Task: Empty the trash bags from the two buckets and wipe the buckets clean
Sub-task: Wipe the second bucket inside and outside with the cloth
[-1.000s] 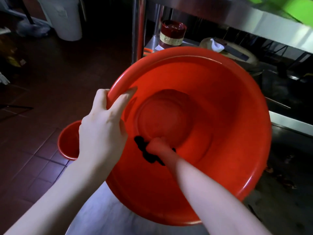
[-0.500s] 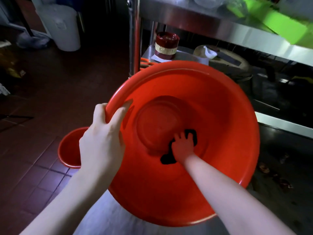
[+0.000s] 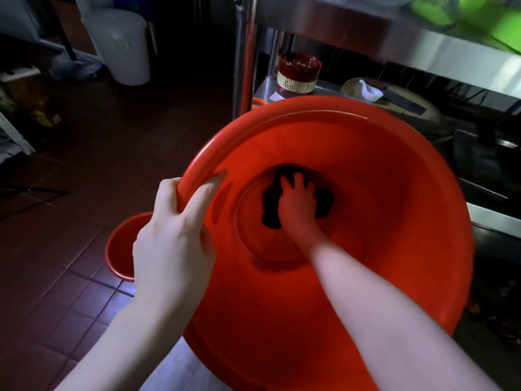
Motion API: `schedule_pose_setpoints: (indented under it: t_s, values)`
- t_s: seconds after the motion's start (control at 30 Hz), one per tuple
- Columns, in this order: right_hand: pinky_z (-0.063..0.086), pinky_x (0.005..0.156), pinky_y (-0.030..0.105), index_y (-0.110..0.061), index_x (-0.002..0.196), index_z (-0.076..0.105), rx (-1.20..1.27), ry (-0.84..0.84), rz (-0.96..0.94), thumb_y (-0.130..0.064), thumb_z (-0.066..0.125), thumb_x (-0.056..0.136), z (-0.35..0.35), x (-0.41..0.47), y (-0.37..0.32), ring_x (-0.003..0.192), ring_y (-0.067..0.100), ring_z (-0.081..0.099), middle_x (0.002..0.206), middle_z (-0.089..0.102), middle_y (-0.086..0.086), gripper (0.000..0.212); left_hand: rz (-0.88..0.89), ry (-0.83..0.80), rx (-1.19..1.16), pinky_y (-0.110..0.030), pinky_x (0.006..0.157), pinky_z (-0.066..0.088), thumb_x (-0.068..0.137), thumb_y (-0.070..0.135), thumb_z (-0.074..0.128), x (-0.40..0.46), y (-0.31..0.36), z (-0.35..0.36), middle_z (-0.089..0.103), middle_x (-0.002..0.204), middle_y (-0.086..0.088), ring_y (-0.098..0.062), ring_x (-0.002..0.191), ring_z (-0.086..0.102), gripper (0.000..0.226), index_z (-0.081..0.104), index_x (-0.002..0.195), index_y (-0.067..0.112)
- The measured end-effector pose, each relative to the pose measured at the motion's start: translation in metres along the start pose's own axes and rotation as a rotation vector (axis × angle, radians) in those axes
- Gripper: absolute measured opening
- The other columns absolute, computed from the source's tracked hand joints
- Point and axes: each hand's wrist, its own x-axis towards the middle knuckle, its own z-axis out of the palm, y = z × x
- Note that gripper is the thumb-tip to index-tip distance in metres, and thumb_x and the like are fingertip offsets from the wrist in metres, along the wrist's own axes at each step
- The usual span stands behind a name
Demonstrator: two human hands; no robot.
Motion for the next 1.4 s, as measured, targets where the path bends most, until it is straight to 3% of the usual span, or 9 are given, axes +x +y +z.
schedule_pose_setpoints:
  t_s: [0.17,0.3,0.47,0.6,0.73,0.9,1.07,1.27,1.4]
  values:
    - [0.050,0.058,0.034,-0.021,0.105,0.071,-0.155,-0.167,-0.667,-0.019,0.068,0.070,0.049,-0.065,-0.030,0.091,0.033,0.063,0.114,0.064,0.006,0.035,-0.019,-0.012,0.000,-0.035,0.050,0.045,0.071,-0.007,0.060,0.000,0.001,0.000,0.048,0.115,-0.011,-0.035,0.060,0.052,0.078,0.052,0.136,0.035]
    - [0.048,0.052,0.029,-0.024,0.098,0.074,-0.185,-0.030,-0.745,-0.021,0.034,0.075,0.043,-0.052,-0.029,0.082,0.026,0.065,0.106,0.068,0.001,0.047,-0.026,-0.007,0.000,-0.031,0.051,0.039,0.071,-0.005,0.058,-0.001,0.004,-0.001,0.047,0.112,-0.010,-0.034,0.056,0.051,0.077,0.052,0.135,0.036]
    - [0.039,0.101,0.049,-0.024,0.147,0.032,-0.118,-0.010,-0.264,-0.014,0.036,0.098,0.003,0.003,-0.004,0.134,0.039,0.031,0.154,0.027,0.008,0.051,-0.049,-0.008,0.015,-0.034,0.049,0.043,0.072,-0.005,0.059,-0.003,0.007,0.000,0.047,0.114,-0.008,-0.033,0.056,0.050,0.078,0.050,0.136,0.040]
    - [0.037,0.103,0.044,-0.009,0.149,0.022,0.040,-0.037,0.200,-0.024,0.055,0.092,0.025,-0.030,0.043,0.127,0.040,0.041,0.149,0.027,0.021,0.068,-0.053,-0.010,-0.009,-0.033,0.051,0.040,0.073,-0.006,0.060,-0.002,0.003,-0.001,0.048,0.114,-0.008,-0.033,0.057,0.051,0.078,0.050,0.136,0.039]
    - [0.044,0.096,0.033,0.008,0.145,0.015,0.150,-0.234,0.412,-0.042,0.061,0.089,0.059,-0.077,0.024,0.123,0.032,0.048,0.141,0.035,0.026,0.088,-0.053,-0.019,-0.040,-0.032,0.049,0.042,0.070,-0.009,0.061,-0.003,0.005,0.000,0.050,0.112,-0.007,-0.033,0.054,0.050,0.079,0.054,0.134,0.038]
    - [0.046,0.096,0.039,-0.003,0.139,0.029,0.255,-0.127,0.611,-0.017,0.053,0.094,0.052,-0.042,0.003,0.120,0.038,0.051,0.141,0.033,0.022,0.054,-0.028,-0.039,-0.052,-0.033,0.048,0.044,0.068,-0.009,0.062,-0.003,0.005,-0.002,0.049,0.112,-0.004,-0.031,0.053,0.049,0.082,0.053,0.134,0.039]
    - [0.042,0.095,0.048,-0.018,0.143,0.039,0.105,0.080,0.141,-0.016,0.042,0.097,0.020,0.010,-0.026,0.128,0.042,0.037,0.143,0.035,0.012,0.046,-0.040,-0.015,-0.019,-0.030,0.049,0.038,0.068,-0.009,0.063,0.003,-0.001,0.000,0.047,0.112,-0.004,-0.031,0.053,0.047,0.080,0.054,0.133,0.038]
    - [0.044,0.090,0.045,-0.027,0.147,0.031,-0.094,-0.175,-0.443,-0.013,0.042,0.097,0.040,-0.044,-0.029,0.125,0.042,0.037,0.154,0.024,0.001,0.054,-0.062,0.004,-0.014,-0.031,0.048,0.035,0.069,-0.005,0.060,0.001,0.000,0.003,0.046,0.113,-0.008,-0.025,0.053,0.035,0.076,0.053,0.132,0.037]
    - [0.043,0.090,0.044,-0.023,0.142,0.041,-0.030,-0.371,-0.419,-0.007,0.055,0.088,0.046,-0.082,-0.024,0.114,0.040,0.048,0.150,0.031,0.005,0.059,-0.069,0.009,-0.036,-0.030,0.049,0.033,0.074,-0.002,0.056,0.002,-0.005,-0.001,0.043,0.108,-0.007,-0.025,0.052,0.034,0.071,0.052,0.133,0.038]
